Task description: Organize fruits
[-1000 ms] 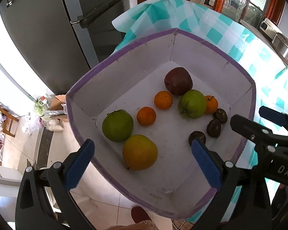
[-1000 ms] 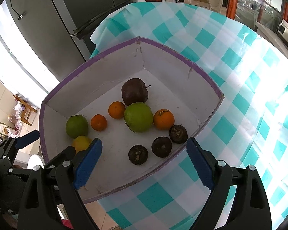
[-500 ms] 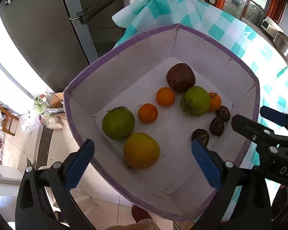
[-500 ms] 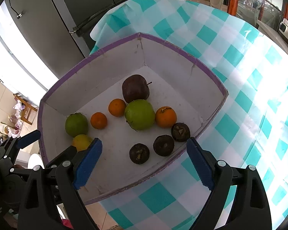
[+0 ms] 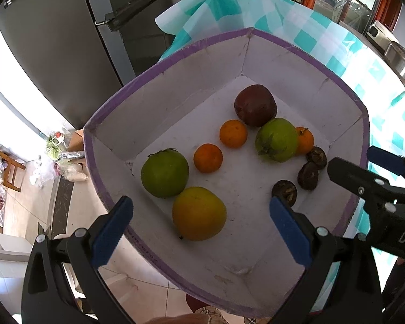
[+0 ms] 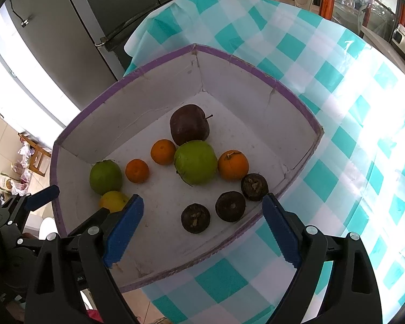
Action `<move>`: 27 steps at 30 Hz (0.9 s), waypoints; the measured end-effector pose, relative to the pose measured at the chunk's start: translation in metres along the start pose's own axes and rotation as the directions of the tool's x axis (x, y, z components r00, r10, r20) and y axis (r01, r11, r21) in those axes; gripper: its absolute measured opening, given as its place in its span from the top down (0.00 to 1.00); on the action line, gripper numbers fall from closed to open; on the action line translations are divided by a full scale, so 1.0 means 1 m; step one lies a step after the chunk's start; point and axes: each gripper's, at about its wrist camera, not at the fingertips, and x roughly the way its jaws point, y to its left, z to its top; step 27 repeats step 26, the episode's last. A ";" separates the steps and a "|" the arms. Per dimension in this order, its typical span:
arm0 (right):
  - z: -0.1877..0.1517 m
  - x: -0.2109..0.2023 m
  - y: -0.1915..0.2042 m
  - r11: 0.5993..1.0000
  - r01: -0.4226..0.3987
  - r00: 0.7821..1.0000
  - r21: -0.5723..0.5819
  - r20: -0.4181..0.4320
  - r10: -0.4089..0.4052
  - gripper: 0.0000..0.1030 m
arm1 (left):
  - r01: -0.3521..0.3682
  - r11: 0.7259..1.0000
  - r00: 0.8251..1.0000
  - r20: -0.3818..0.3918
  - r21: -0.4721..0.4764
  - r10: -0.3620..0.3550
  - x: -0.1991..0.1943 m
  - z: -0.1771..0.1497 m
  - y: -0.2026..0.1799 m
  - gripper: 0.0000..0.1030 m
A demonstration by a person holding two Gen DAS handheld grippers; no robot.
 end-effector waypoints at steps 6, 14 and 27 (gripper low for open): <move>0.003 0.002 0.000 1.000 0.000 1.000 0.005 0.005 0.000 0.16 | 0.001 1.000 1.000 -0.002 0.000 -0.001 0.001 0.001 0.000 0.02; 0.003 0.002 0.000 1.000 0.000 1.000 0.004 0.006 0.000 0.16 | 0.016 0.998 0.999 0.042 -0.060 -0.014 0.001 0.001 0.007 0.02; -0.017 -0.035 -0.027 0.992 -0.008 0.993 0.124 0.116 -0.007 0.16 | -0.058 0.998 0.988 0.145 0.007 0.057 -0.030 -0.004 -0.008 0.02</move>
